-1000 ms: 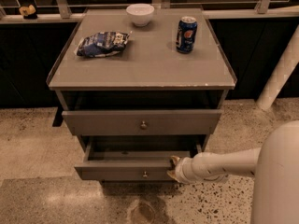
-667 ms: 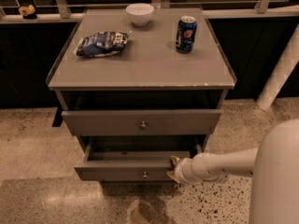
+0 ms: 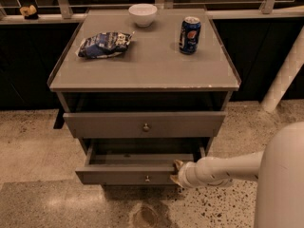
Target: Open middle drawer
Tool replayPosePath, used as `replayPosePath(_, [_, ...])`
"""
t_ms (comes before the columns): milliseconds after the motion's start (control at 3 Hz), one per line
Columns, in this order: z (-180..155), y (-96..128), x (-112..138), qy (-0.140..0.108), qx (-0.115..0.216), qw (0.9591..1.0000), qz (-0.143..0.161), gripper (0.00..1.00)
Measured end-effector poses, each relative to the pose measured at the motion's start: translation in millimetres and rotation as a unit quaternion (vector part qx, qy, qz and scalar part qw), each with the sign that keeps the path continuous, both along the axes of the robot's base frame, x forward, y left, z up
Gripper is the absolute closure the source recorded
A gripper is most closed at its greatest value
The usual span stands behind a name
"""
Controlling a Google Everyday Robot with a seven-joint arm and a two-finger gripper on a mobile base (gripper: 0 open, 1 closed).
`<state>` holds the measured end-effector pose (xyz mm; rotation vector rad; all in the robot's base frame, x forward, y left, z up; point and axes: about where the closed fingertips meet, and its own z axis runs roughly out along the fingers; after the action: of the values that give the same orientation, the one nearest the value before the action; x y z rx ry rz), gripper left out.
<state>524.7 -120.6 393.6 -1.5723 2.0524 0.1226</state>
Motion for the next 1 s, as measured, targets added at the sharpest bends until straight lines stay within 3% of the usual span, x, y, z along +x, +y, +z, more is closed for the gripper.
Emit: replayPosePath(1000, [3.5,1.6,-7.3,0.001,0.000,1.0000,0.006,1.00])
